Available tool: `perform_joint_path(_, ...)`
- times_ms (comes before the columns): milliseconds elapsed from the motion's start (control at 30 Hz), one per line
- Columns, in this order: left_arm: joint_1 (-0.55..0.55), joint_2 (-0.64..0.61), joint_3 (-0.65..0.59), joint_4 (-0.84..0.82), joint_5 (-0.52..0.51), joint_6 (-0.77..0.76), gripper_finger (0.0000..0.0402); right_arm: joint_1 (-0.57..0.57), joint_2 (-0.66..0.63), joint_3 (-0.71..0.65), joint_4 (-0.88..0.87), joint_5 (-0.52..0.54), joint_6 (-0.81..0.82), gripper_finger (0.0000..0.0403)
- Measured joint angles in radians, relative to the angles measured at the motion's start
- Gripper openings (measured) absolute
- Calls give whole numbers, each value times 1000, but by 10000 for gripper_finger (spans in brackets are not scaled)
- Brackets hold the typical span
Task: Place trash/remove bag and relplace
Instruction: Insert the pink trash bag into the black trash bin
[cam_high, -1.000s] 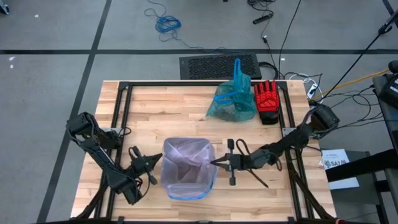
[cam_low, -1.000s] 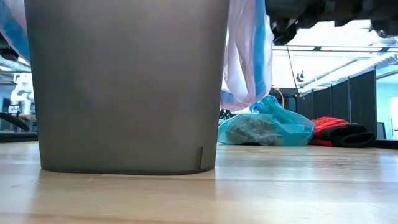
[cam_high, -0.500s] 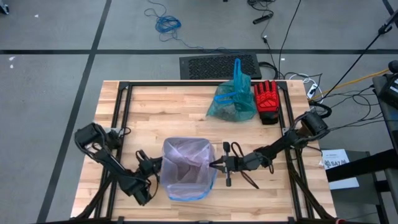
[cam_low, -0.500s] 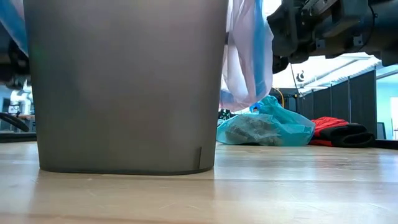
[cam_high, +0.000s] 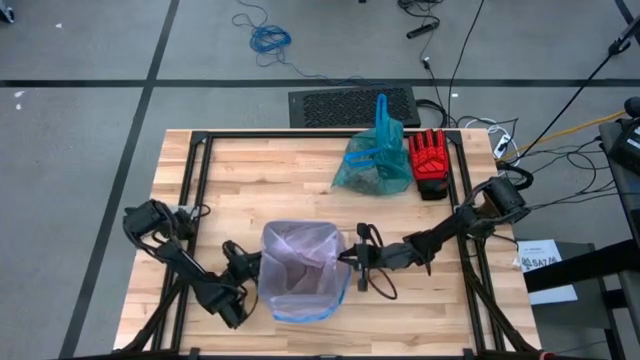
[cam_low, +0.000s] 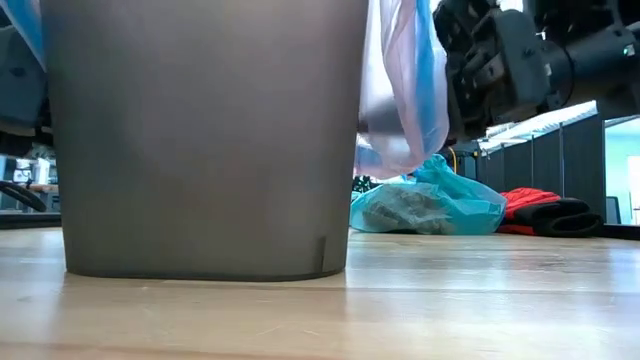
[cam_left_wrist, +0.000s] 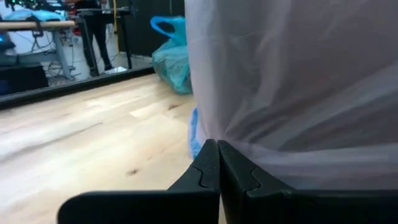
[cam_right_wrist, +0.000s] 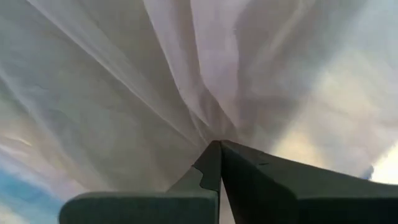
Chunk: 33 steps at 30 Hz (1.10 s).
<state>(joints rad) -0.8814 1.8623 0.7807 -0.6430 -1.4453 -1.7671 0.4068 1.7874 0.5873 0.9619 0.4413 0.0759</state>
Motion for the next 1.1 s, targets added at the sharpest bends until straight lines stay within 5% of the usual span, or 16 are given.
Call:
perform_joint_path(200, -2, -107, 58, -105, 254, 279, 0, 18, 0, 0, -67, 1, 17, 0)
perform_joint_path(400, -28, -258, 126, -103, 359, 594, 0, 65, -42, 0, -127, 3, 27, 0)
perform_joint_path(533, -65, -349, 149, -115, 419, 659, 0, 98, -134, 0, -213, 38, 36, 0)
perform_joint_path(833, -145, -398, 128, -221, 171, 508, 0, 162, -266, 0, -258, 262, -64, 0)
perform_joint_path(1100, -73, -397, 0, -199, 108, 299, 0, 80, -254, 0, -186, 260, -27, 0)
